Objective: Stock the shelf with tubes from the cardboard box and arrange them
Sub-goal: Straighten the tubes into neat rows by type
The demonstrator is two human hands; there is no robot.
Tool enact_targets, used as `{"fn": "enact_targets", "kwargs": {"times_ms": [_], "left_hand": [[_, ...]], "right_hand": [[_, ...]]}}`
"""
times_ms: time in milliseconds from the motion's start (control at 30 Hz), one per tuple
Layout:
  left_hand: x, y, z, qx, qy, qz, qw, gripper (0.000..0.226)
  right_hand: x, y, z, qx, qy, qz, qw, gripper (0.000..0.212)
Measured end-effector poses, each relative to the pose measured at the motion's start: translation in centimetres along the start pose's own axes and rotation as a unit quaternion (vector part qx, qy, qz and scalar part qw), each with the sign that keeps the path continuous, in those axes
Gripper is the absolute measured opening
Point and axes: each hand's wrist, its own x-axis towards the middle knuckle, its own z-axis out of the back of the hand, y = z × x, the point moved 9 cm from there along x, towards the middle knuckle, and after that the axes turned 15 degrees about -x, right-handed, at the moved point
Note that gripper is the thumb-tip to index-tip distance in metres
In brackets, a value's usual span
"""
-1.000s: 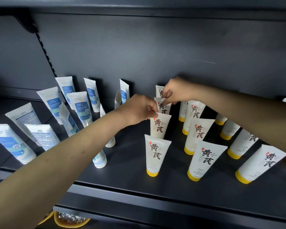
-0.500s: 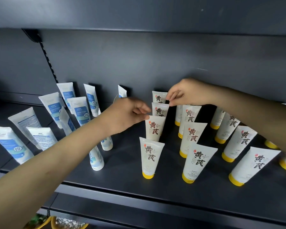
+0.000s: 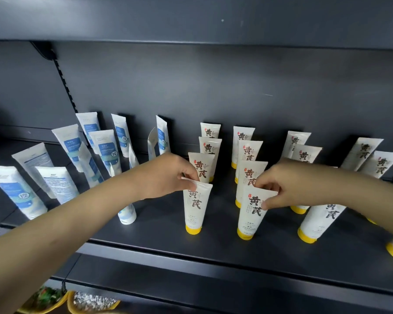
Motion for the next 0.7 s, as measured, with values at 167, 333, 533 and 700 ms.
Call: {"fn": "enact_targets", "kwargs": {"times_ms": [167, 333, 533, 700], "left_hand": [[0.0, -0.7, 0.0, 0.010, -0.024, -0.012, 1.000, 0.013], [-0.2, -0.6, 0.1, 0.005, -0.034, -0.002, 0.999, 0.013], [-0.2, -0.4, 0.0, 0.007, -0.012, 0.028, 1.000, 0.015], [-0.7, -0.5, -0.3, 0.029, 0.014, 0.064, 0.997, 0.020]], "right_hand": [[-0.2, 0.1, -0.1, -0.041, -0.031, -0.010, 0.999, 0.037], [-0.4, 0.1, 0.0, -0.045, -0.041, -0.021, 0.998, 0.041], [-0.6, 0.1, -0.4, -0.014, -0.037, -0.029, 0.999, 0.040], [-1.0, 0.1, 0.7, 0.002, -0.021, -0.031, 0.999, 0.031]]}}
